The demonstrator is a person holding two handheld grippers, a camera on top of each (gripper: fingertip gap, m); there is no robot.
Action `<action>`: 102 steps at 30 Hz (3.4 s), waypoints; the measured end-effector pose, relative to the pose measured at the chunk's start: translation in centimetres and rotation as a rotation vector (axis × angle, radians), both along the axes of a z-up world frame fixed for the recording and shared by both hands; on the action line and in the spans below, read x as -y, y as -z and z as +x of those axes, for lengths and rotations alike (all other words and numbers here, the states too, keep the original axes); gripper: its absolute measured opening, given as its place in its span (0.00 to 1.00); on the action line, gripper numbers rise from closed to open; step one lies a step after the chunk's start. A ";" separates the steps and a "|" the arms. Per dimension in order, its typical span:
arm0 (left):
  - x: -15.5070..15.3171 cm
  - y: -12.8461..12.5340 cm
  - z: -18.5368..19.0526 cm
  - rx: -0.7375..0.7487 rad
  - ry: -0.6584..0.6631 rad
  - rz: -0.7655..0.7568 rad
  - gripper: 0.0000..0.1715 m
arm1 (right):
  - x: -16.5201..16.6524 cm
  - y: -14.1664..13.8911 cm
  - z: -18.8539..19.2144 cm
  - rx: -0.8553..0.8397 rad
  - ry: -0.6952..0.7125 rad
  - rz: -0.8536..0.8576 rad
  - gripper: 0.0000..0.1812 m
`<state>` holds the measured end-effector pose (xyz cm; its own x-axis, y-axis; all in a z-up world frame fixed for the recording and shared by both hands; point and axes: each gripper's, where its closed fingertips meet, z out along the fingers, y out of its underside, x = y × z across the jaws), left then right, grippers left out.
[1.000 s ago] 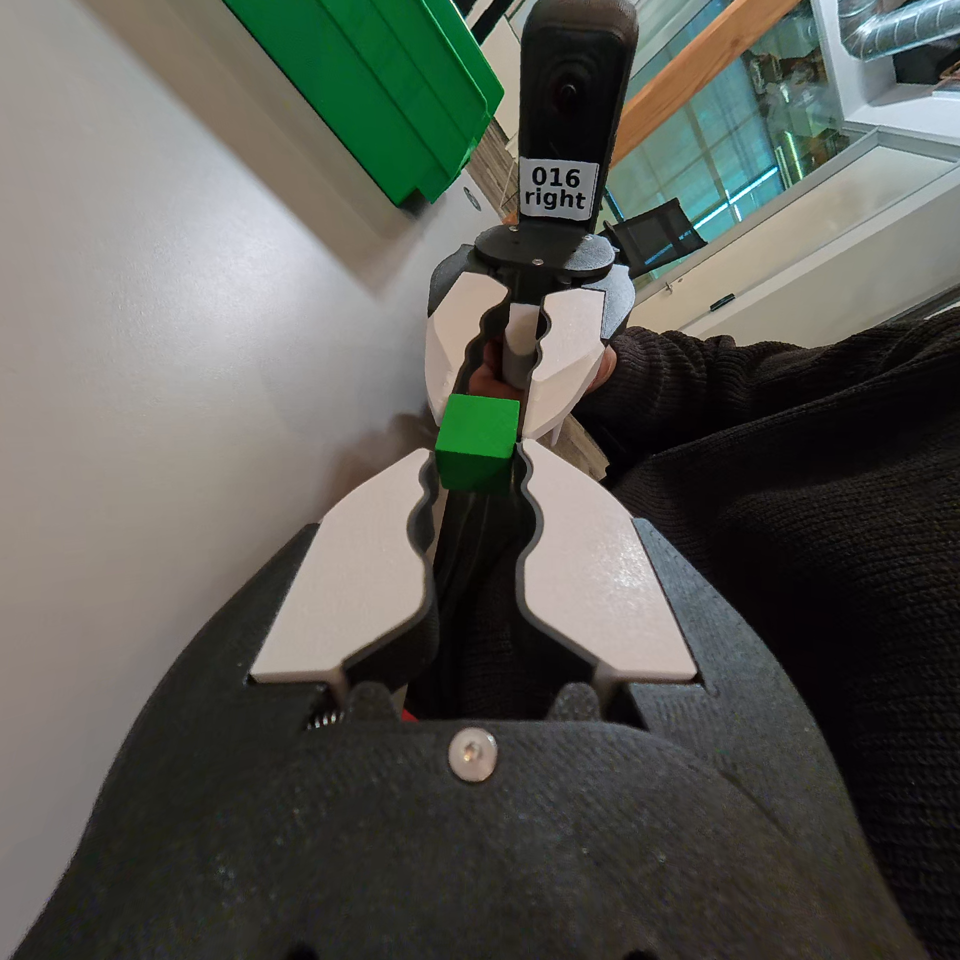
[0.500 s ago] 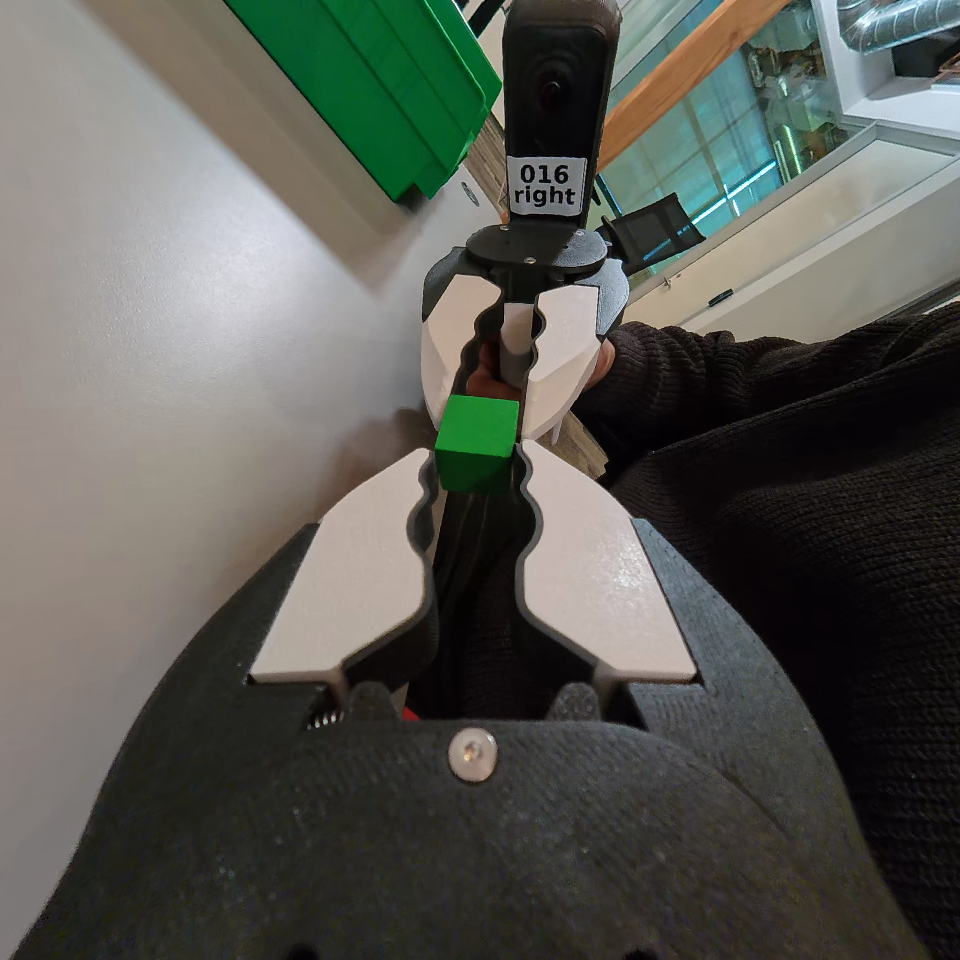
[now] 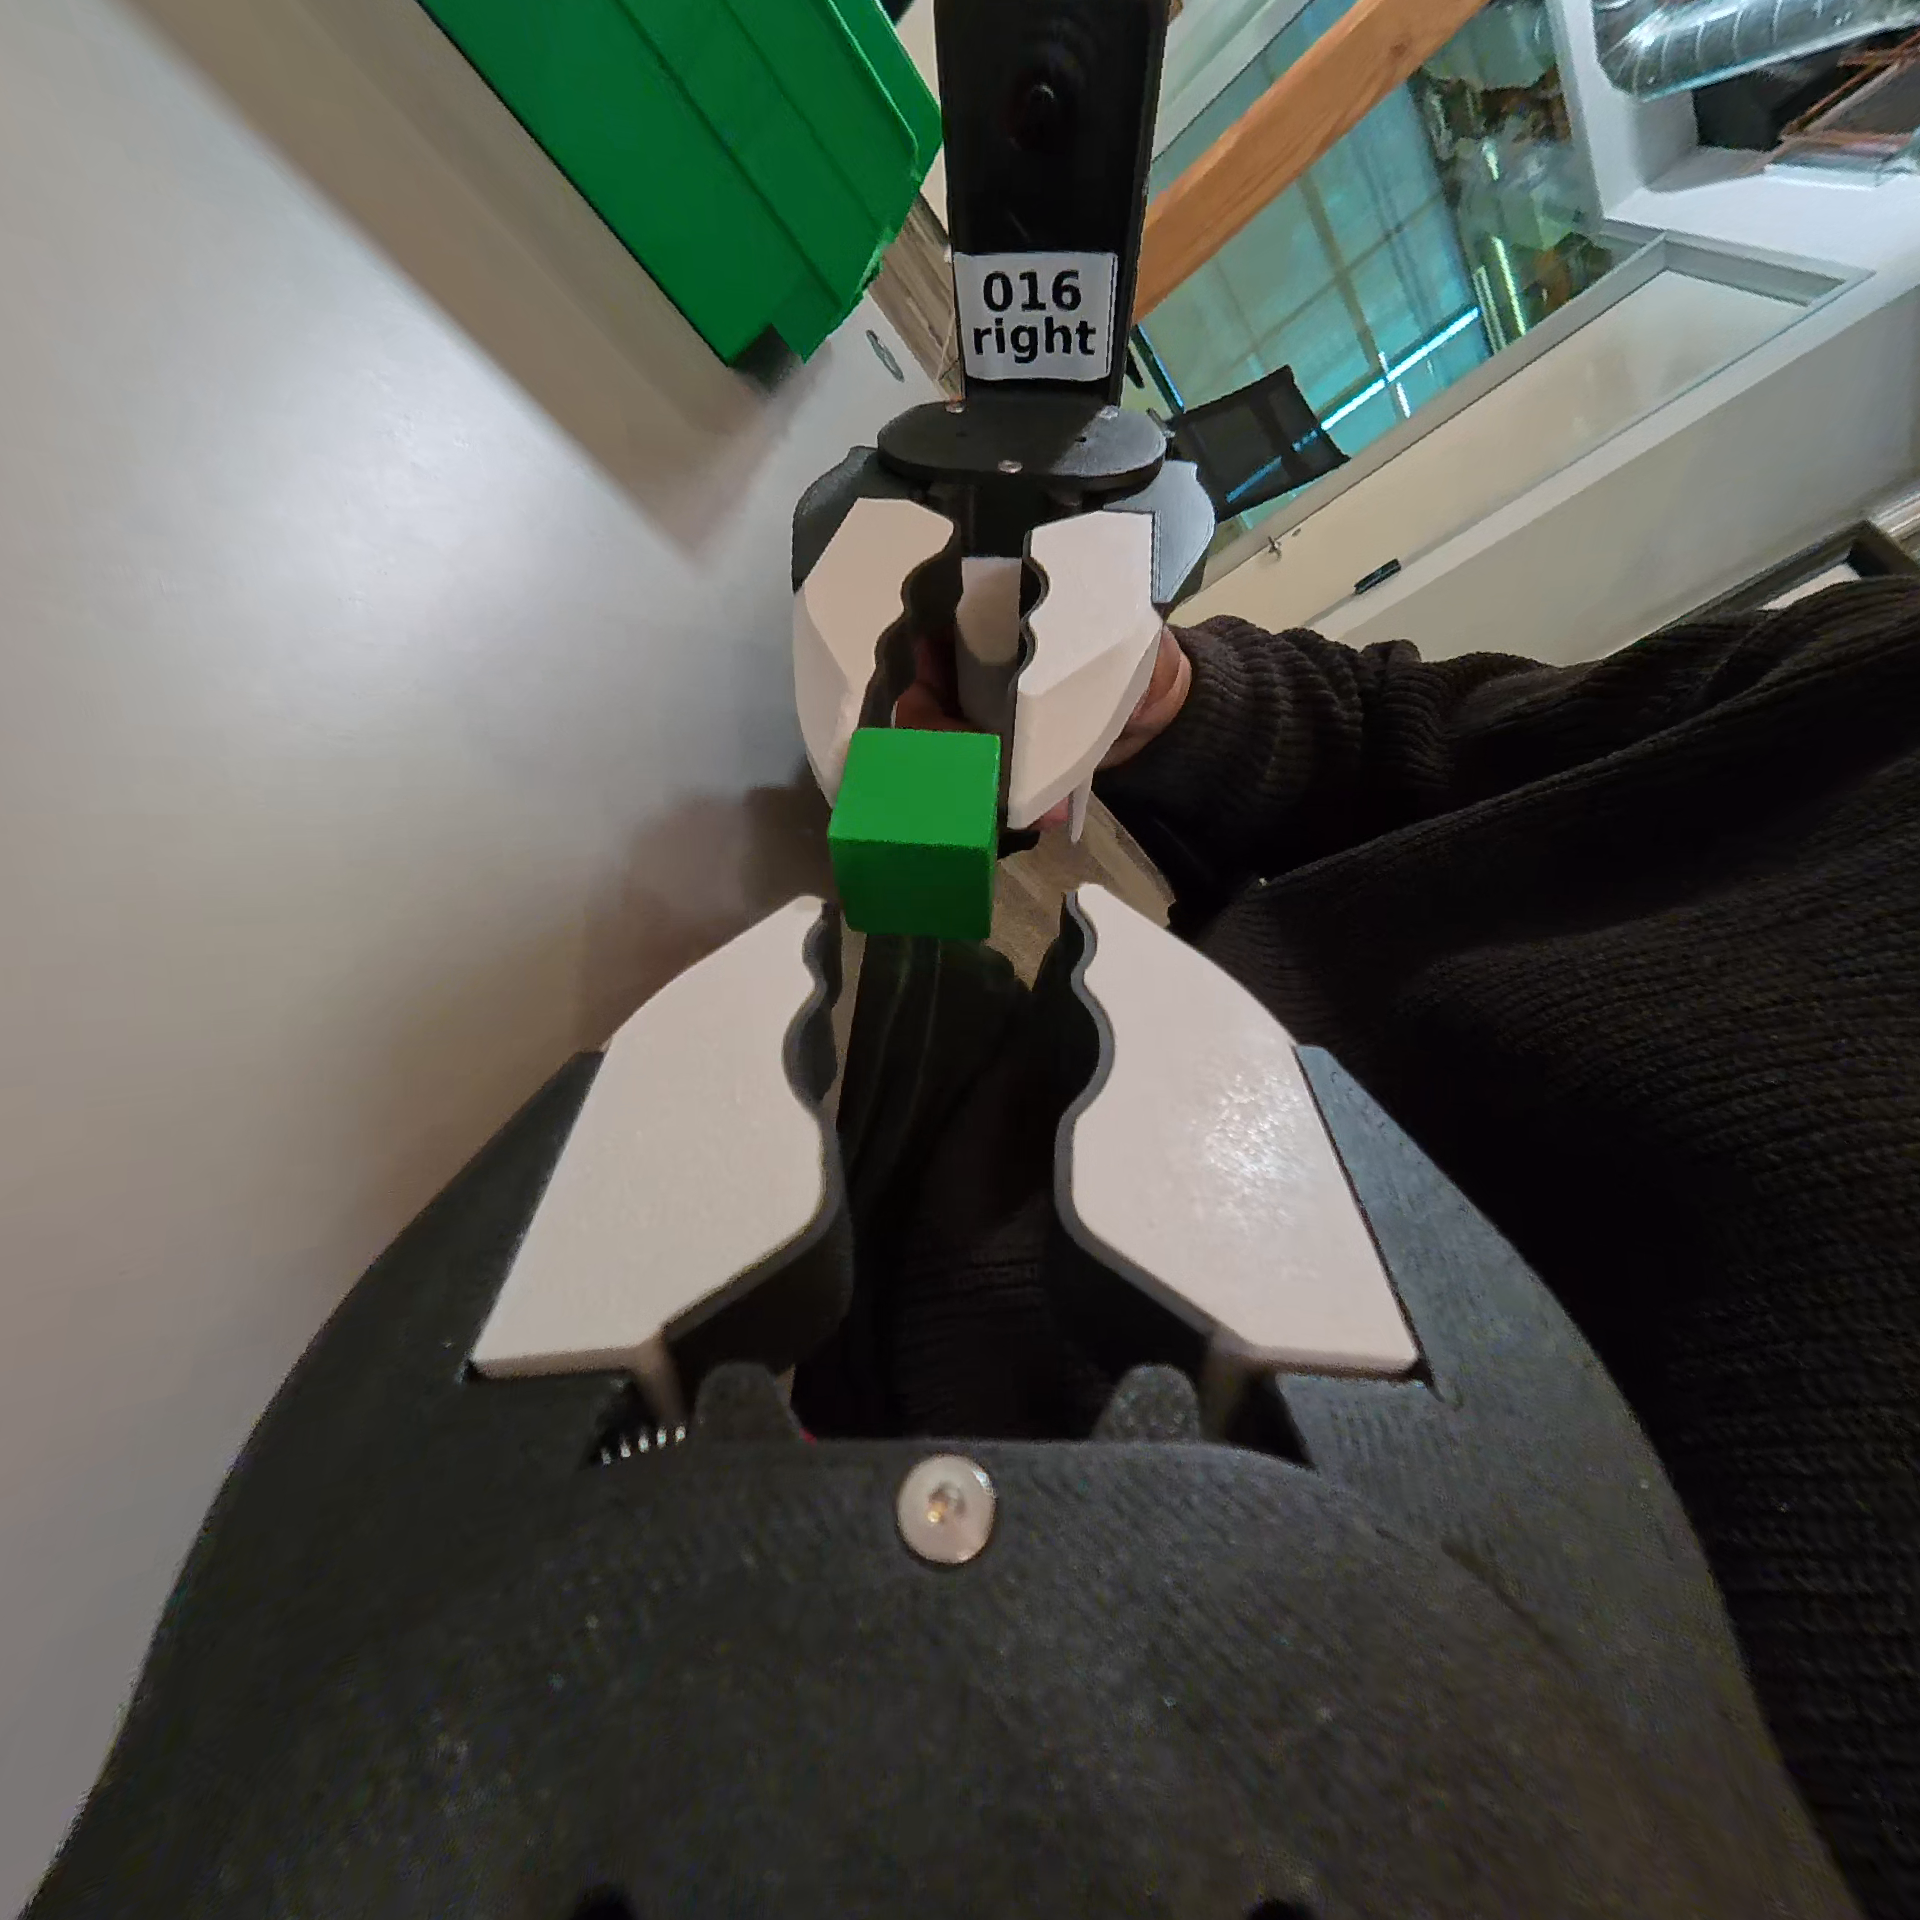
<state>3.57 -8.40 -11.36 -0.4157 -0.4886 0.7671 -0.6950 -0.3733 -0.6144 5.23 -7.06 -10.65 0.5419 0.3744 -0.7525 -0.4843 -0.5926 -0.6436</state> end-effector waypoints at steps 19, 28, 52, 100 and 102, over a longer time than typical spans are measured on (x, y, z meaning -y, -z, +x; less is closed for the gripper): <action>-0.8 0.1 0.3 -0.005 -0.033 -0.001 0.24 | 3.0 -10.9 19.4 0.628 0.368 0.175 0.15; -0.9 0.9 0.6 -0.023 -0.041 0.028 0.24 | 13.8 -4.7 41.1 1.461 0.134 -0.457 0.15; -3.2 2.1 2.7 -0.026 -0.170 0.179 0.24 | 14.7 5.0 43.0 1.483 -0.586 -0.573 0.15; -6.3 0.8 3.3 0.020 -0.309 0.321 0.37 | 7.9 -8.6 34.5 1.380 0.131 0.006 0.42; -7.7 -0.6 2.6 0.057 -0.331 0.412 0.40 | 7.0 -11.9 30.7 1.163 0.255 0.169 0.40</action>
